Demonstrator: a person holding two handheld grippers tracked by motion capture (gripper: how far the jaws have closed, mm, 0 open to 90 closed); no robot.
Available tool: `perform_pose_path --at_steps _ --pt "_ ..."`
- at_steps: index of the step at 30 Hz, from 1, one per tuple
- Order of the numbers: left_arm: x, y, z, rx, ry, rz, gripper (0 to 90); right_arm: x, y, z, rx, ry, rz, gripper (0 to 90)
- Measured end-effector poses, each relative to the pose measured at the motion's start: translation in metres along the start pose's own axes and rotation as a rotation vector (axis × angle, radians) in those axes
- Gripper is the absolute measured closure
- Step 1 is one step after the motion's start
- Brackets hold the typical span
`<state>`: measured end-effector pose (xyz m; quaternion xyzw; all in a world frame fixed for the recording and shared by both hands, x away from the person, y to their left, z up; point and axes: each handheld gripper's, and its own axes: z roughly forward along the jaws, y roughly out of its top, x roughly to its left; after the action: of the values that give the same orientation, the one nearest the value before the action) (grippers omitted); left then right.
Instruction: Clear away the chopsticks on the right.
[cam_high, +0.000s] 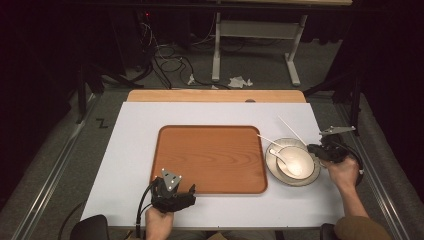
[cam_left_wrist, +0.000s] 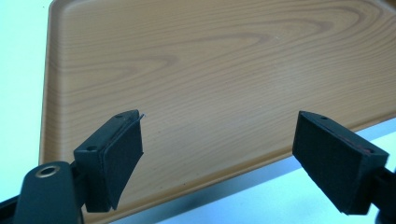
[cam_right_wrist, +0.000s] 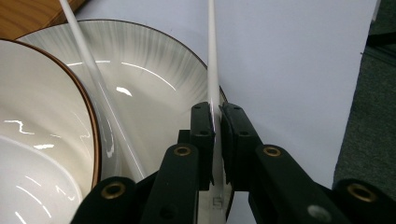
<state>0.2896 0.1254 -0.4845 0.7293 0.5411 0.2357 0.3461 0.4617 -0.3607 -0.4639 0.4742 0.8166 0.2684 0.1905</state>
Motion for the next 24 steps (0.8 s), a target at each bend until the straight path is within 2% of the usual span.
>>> perform_pose_path --at_steps 4,6,13,23,24 --pt "0.0 0.0 0.0 0.0 -0.002 -0.001 16.4 0.001 -0.001 -0.001 -0.013 -0.012 -0.005 84.8" --pt "0.0 0.001 0.001 -0.001 -0.001 -0.001 16.4 0.002 -0.001 -0.007 -0.043 -0.008 0.0 84.9" --pt "-0.004 0.004 0.005 0.002 -0.017 0.015 16.4 0.008 -0.006 -0.022 -0.088 -0.005 -0.007 84.9" --pt "-0.01 0.013 0.013 -0.003 -0.067 0.057 16.4 0.02 -0.018 -0.044 -0.136 -0.009 -0.001 84.9" --pt "-0.013 0.014 0.015 -0.003 -0.077 0.068 16.4 0.023 -0.021 -0.05 -0.15 -0.007 0.002 84.9"
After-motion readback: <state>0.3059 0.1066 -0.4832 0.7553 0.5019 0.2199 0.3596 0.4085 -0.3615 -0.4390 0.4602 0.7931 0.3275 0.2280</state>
